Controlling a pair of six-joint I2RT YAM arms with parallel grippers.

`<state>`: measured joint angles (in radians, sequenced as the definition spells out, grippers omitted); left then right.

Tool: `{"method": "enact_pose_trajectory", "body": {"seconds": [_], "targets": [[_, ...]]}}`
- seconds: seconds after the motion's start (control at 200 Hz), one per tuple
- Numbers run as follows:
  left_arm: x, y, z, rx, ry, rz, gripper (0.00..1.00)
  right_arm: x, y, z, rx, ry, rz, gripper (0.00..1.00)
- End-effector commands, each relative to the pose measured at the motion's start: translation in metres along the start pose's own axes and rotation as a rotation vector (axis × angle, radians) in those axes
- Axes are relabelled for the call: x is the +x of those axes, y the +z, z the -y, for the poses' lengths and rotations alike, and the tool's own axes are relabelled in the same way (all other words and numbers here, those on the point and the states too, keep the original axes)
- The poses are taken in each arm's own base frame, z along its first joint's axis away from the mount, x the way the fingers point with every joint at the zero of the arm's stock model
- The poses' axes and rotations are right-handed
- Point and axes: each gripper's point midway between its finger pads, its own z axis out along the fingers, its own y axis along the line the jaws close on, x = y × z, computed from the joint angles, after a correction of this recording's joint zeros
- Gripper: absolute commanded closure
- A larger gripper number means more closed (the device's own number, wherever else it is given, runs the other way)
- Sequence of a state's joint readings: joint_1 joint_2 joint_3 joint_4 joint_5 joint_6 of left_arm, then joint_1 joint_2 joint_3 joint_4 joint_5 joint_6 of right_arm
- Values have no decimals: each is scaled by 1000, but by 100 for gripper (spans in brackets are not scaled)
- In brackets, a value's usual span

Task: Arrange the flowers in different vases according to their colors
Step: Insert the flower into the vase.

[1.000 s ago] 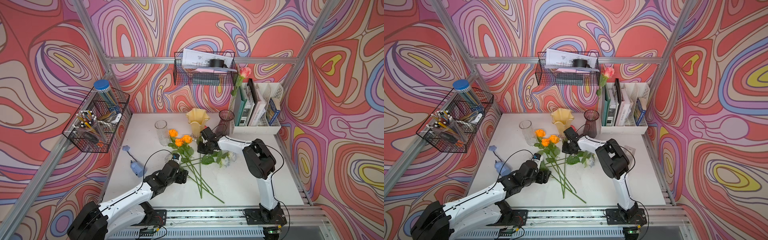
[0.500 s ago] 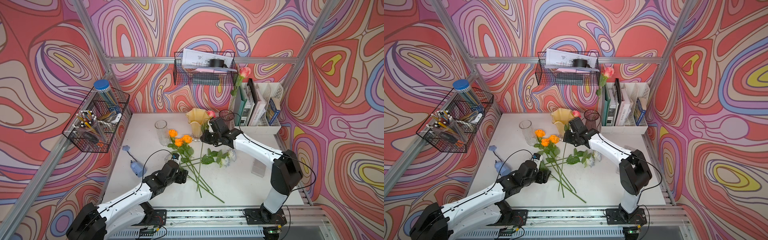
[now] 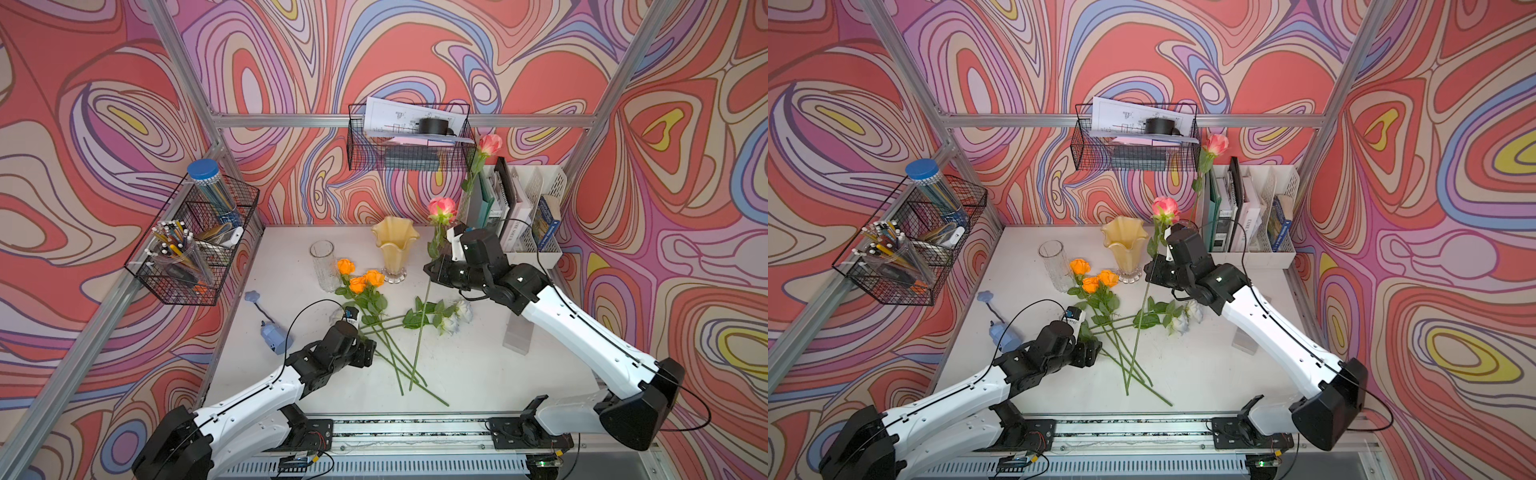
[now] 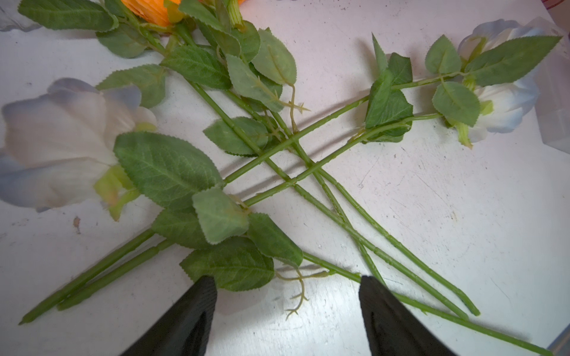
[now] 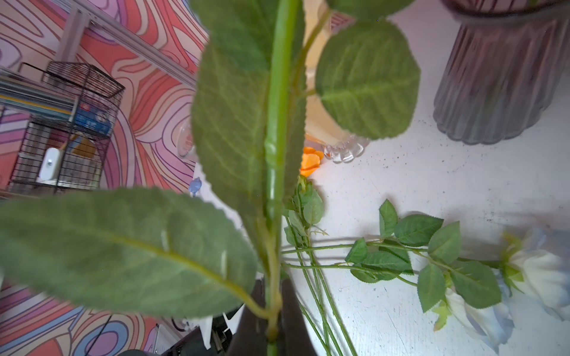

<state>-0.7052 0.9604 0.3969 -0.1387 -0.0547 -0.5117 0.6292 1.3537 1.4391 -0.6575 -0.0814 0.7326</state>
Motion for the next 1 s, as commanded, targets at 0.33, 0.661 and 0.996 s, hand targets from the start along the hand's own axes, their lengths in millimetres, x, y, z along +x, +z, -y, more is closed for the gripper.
{"method": "enact_pose_trajectory", "body": {"seconds": [0.33,0.661,0.996], "targets": [[7,5,-7,-26,19,-29,21,-186,-144,-62,164,-398,866,100],[7,9,-7,-31,18,-34,21,-237,-150,-58,402,-498,1104,100],[11,15,-6,-25,13,-57,21,-281,-127,1,468,-407,1095,100]]}}
